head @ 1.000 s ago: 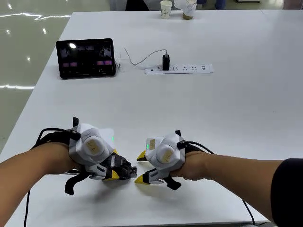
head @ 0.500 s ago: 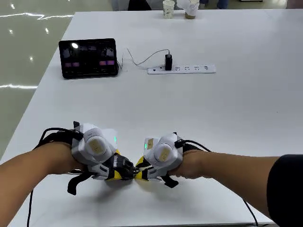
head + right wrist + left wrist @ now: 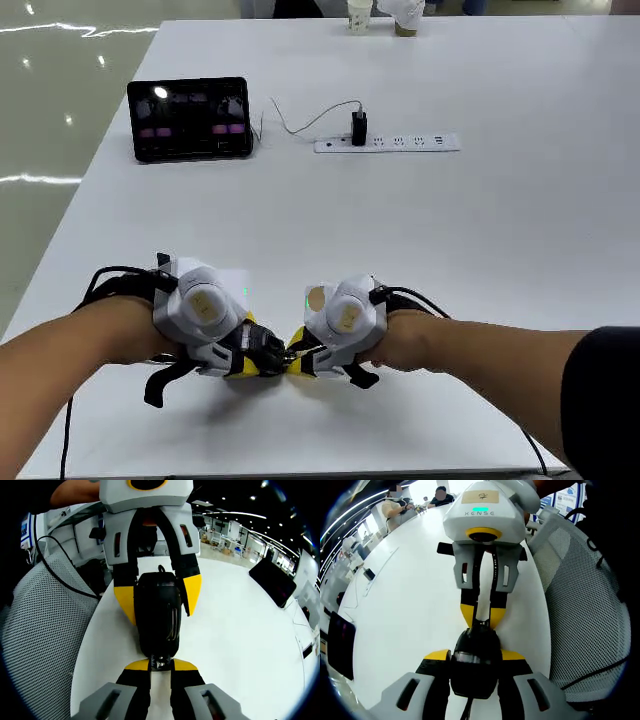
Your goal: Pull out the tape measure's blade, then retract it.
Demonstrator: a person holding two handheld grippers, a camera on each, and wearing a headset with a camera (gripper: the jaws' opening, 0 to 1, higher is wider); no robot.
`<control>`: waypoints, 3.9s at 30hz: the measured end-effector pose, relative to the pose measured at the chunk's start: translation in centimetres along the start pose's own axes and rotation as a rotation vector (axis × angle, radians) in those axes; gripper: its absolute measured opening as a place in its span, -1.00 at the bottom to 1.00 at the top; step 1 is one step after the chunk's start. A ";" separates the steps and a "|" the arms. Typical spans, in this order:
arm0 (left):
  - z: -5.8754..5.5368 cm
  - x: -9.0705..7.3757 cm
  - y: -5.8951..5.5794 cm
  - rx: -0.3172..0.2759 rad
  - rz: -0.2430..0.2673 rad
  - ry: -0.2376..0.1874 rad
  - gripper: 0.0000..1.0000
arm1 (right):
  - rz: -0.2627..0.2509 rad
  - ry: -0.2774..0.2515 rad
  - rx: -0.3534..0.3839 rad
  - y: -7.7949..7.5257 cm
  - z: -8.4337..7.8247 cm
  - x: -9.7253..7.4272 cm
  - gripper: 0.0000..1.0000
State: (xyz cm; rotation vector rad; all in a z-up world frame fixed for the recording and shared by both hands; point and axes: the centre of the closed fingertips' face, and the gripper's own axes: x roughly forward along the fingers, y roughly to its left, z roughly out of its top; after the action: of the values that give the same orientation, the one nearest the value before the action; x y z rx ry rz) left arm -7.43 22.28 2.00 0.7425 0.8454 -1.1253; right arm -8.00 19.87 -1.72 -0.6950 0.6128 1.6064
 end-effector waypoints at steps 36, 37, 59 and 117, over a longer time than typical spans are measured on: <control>0.0 0.0 0.0 -0.018 -0.003 0.003 -0.39 | 0.010 0.025 0.014 0.1 -1.4 -1.4 -0.79; 0.0 0.0 0.0 -0.018 -0.003 0.003 -0.39 | 0.011 0.026 0.015 0.1 -1.4 -1.5 -0.79; 0.0 0.1 0.0 -0.022 0.001 0.002 -0.38 | 0.012 0.039 0.023 0.1 -2.4 -2.3 -0.79; 0.0 0.1 0.0 -0.025 0.006 -0.001 -0.39 | 0.013 0.055 0.033 -0.1 -4.0 -3.7 -0.79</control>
State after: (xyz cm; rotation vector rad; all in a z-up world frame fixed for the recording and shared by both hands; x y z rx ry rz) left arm -7.37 22.21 1.95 0.7238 0.8543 -1.1076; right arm -7.10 14.48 -1.71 -0.7144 0.6839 1.5898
